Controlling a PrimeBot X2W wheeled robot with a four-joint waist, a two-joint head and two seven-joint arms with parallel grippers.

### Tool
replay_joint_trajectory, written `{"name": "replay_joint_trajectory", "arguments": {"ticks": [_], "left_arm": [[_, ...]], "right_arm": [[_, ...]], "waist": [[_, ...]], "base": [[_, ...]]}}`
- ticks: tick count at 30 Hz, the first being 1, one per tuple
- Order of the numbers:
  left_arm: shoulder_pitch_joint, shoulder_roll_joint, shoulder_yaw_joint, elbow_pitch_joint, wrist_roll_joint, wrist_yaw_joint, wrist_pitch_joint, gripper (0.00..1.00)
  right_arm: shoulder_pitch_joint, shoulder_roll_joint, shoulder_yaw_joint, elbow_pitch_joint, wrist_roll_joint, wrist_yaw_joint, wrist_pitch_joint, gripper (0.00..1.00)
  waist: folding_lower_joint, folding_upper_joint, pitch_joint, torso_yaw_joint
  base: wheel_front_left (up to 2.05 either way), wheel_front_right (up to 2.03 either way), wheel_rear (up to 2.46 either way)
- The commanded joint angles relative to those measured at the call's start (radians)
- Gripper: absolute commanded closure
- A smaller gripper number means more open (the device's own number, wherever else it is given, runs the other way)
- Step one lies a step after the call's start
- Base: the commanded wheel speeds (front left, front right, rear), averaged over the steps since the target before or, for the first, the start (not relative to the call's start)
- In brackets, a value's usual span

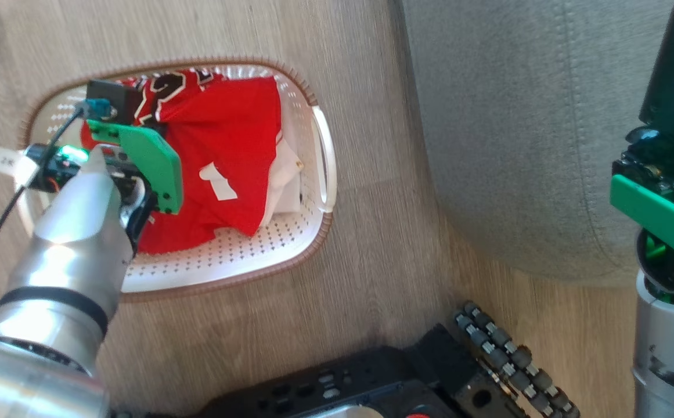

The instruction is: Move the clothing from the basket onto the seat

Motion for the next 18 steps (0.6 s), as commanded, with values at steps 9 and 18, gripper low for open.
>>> {"name": "replay_joint_trajectory", "arguments": {"ticks": [9,18], "left_arm": [[0.146,-0.028,-0.022,-0.058,-0.068,-0.006,-0.084,1.0],[0.234,-0.04,-0.09,-0.176,-0.137,-0.006,-0.144,1.0]], "right_arm": [[0.071,-0.028,0.014,0.03,0.002,0.007,-0.005,0.0],[0.121,-0.069,0.018,0.085,0.018,0.007,-0.005,0.0]], "waist": [[0.0,-0.0001,-0.219,0.056],[0.0,-0.0001,-0.404,0.111]], "base": [[0.0,0.0,0.0],[0.0,0.0,0.0]]}}
